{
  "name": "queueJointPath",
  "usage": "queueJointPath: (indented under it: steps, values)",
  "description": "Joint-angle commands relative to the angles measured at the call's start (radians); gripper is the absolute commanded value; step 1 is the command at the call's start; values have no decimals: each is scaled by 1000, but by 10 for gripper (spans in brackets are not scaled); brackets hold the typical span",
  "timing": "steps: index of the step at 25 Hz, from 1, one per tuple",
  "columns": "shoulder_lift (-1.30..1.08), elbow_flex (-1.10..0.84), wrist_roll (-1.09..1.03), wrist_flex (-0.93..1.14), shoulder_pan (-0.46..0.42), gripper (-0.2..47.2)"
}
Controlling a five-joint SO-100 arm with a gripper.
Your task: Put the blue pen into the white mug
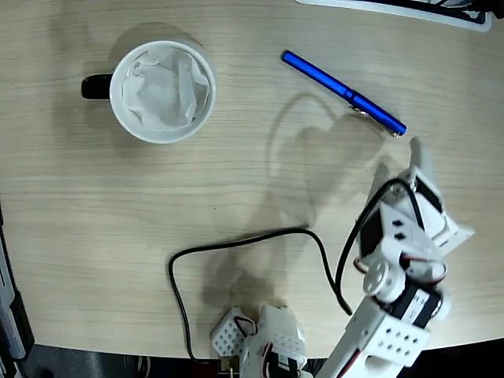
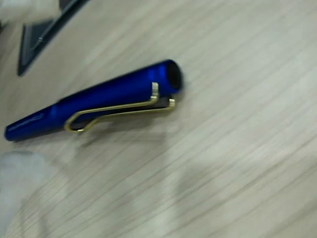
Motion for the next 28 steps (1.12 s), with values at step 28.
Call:
queueJointPath:
  steps: [28]
  values:
    - [-359,-288,89,-32,-40,119]
